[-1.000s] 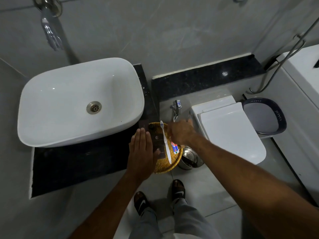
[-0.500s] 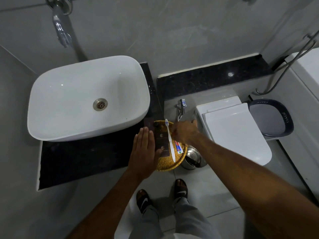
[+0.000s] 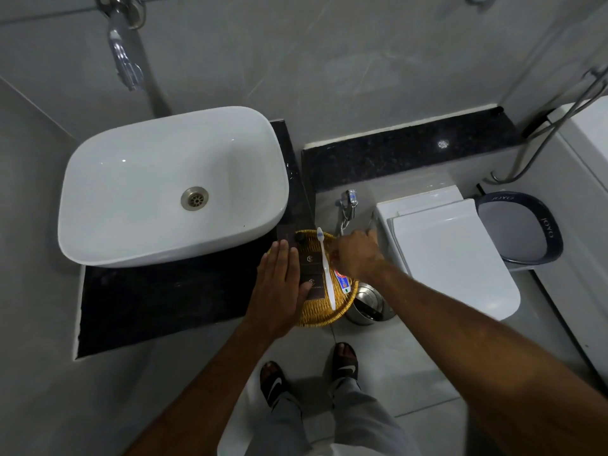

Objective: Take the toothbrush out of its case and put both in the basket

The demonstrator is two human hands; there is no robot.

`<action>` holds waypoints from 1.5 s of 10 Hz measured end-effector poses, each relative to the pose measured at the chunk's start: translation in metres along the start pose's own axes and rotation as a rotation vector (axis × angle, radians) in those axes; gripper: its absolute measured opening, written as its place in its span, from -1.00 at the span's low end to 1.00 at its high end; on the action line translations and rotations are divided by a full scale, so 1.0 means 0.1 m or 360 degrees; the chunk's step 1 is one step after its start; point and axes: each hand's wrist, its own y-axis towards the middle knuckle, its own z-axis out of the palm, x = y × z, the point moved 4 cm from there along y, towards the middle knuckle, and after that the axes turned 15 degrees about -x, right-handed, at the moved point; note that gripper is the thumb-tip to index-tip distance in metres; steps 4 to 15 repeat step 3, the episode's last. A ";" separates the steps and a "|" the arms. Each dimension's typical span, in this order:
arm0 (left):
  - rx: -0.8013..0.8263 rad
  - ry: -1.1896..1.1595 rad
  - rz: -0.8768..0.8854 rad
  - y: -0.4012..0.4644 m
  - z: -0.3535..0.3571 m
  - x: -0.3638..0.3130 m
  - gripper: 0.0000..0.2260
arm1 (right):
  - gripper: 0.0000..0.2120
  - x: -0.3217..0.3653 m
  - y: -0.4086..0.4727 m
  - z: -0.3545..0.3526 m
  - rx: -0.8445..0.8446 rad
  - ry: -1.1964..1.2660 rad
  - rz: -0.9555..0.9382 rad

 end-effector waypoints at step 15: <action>-0.0430 0.0222 0.0000 0.73 -0.87 0.29 -0.37 | -0.78 0.27 0.29 -1.20 -0.0927 0.0390 0.0014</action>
